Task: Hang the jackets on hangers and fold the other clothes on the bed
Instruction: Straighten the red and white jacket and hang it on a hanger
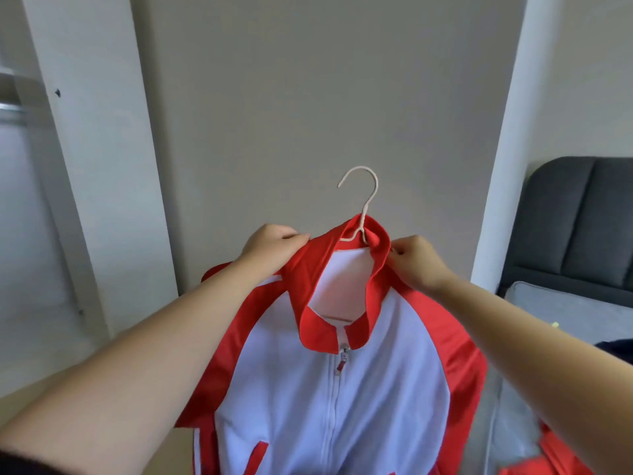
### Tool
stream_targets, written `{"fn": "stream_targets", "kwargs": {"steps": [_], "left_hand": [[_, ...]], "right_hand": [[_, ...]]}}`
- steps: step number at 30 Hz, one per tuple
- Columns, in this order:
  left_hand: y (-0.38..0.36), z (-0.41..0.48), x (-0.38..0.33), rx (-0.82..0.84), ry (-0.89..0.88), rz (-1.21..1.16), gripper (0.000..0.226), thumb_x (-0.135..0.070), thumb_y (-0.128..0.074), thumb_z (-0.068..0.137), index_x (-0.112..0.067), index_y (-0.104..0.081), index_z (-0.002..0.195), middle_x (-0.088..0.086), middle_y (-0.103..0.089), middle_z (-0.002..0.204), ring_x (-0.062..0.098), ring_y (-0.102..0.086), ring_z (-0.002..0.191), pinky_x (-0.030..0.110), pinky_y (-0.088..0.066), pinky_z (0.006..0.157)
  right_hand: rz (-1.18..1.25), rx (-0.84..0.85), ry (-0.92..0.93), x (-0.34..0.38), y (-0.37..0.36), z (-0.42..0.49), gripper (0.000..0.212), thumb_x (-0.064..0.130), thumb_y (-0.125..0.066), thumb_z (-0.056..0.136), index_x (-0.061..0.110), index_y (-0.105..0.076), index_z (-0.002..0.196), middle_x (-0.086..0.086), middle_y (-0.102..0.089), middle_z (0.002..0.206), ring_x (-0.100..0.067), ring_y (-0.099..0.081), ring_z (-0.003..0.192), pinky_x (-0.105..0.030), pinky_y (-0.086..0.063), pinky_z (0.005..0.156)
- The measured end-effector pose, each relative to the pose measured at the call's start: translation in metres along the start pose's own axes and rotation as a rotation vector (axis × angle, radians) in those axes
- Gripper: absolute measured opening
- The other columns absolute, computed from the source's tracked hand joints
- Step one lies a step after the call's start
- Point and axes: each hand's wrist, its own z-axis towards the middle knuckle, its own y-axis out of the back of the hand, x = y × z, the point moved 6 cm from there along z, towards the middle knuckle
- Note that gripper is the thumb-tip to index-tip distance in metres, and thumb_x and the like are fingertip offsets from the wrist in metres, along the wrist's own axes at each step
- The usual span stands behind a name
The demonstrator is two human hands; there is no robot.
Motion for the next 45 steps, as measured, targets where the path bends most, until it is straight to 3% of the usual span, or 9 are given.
{"fn": "stream_targets", "kwargs": {"steps": [5, 11, 14, 18, 25, 30, 37, 41, 45], "left_hand": [[-0.034, 0.009, -0.079, -0.037, -0.334, 0.079, 0.034, -0.027, -0.049, 0.096, -0.009, -0.059, 0.069, -0.001, -0.049, 0.053, 0.025, -0.046, 0.060, 0.034, -0.036, 0.059], [-0.091, 0.011, -0.206, -0.205, -0.754, 0.035, 0.040, -0.040, -0.040, 0.094, -0.009, -0.062, 0.108, 0.009, -0.068, 0.102, 0.029, -0.061, 0.095, 0.033, -0.044, 0.079], [-0.133, 0.029, -0.236, -0.086, -0.618, 0.084, 0.033, -0.037, -0.047, 0.095, -0.015, -0.052, 0.071, 0.002, -0.057, 0.068, 0.030, -0.052, 0.071, 0.030, -0.032, 0.061], [-0.203, 0.033, -0.234, 0.248, -0.205, -0.321, 0.046, -0.029, -0.066, 0.085, -0.017, -0.040, 0.049, -0.004, -0.038, 0.041, 0.015, -0.038, 0.043, 0.024, -0.025, 0.043], [-0.269, 0.017, -0.261, 0.347, -0.170, -0.405, 0.030, -0.034, -0.068, 0.083, -0.007, -0.070, 0.070, 0.006, -0.068, 0.067, 0.021, -0.064, 0.064, 0.028, -0.047, 0.063], [-0.301, 0.001, -0.270, 0.453, -0.191, -0.406, 0.034, -0.045, -0.065, 0.083, -0.014, -0.073, 0.074, 0.001, -0.072, 0.070, 0.020, -0.069, 0.071, 0.029, -0.055, 0.066], [-0.312, -0.009, -0.270, 0.488, -0.113, -0.387, 0.037, -0.041, -0.056, 0.090, -0.013, -0.066, 0.067, 0.003, -0.064, 0.064, 0.020, -0.061, 0.065, 0.026, -0.046, 0.061], [-0.317, -0.016, -0.274, 0.480, -0.127, -0.363, 0.027, -0.035, -0.059, 0.090, -0.018, -0.070, 0.072, 0.003, -0.069, 0.072, 0.020, -0.065, 0.071, 0.026, -0.050, 0.062], [-0.320, -0.015, -0.271, 0.454, -0.089, -0.294, 0.030, -0.028, -0.054, 0.091, -0.015, -0.063, 0.065, 0.004, -0.063, 0.069, 0.020, -0.059, 0.065, 0.027, -0.047, 0.062]], "right_hand": [[-0.037, -0.441, -0.088, -0.007, 0.080, -0.002, 0.041, 0.014, -0.057, 0.081, 0.013, -0.030, 0.050, -0.004, -0.025, 0.050, -0.017, -0.018, 0.058, -0.034, -0.021, 0.047], [-0.087, -0.843, -0.077, -0.020, 0.206, -0.015, 0.012, 0.019, -0.054, 0.075, 0.019, -0.055, 0.064, 0.002, -0.048, 0.056, -0.022, -0.049, 0.063, -0.028, -0.026, 0.056], [-0.174, -0.627, -0.154, -0.049, 0.238, -0.012, 0.027, 0.008, -0.055, 0.080, 0.015, -0.050, 0.054, -0.002, -0.044, 0.050, -0.021, -0.044, 0.059, -0.027, -0.029, 0.056], [-0.320, -0.468, -0.251, -0.093, 0.259, -0.036, 0.034, 0.009, -0.054, 0.085, 0.016, -0.046, 0.052, 0.002, -0.040, 0.050, -0.017, -0.038, 0.053, -0.029, -0.027, 0.050], [-0.334, -0.392, -0.377, -0.127, 0.300, -0.060, 0.043, 0.051, -0.052, 0.089, 0.011, -0.054, 0.074, -0.001, -0.055, 0.066, -0.018, -0.052, 0.061, -0.029, -0.039, 0.055], [-0.470, -0.347, -0.428, -0.150, 0.318, -0.076, 0.025, 0.030, -0.064, 0.083, 0.007, -0.059, 0.075, -0.003, -0.055, 0.065, -0.025, -0.055, 0.067, -0.028, -0.038, 0.053], [0.339, -0.156, -0.653, -0.188, 0.322, -0.110, 0.023, 0.025, -0.070, 0.086, 0.007, -0.062, 0.073, -0.009, -0.059, 0.072, -0.019, -0.052, 0.068, -0.033, -0.049, 0.073], [0.040, -0.174, -0.520, -0.177, 0.319, -0.108, 0.034, 0.037, -0.076, 0.078, 0.004, -0.070, 0.084, -0.010, -0.068, 0.077, -0.019, -0.060, 0.072, -0.035, -0.053, 0.075], [-0.836, -0.336, -0.184, -0.141, 0.318, -0.109, 0.035, 0.023, -0.061, 0.086, 0.010, -0.045, 0.057, 0.000, -0.041, 0.062, -0.022, -0.047, 0.062, -0.028, -0.024, 0.053]]}}
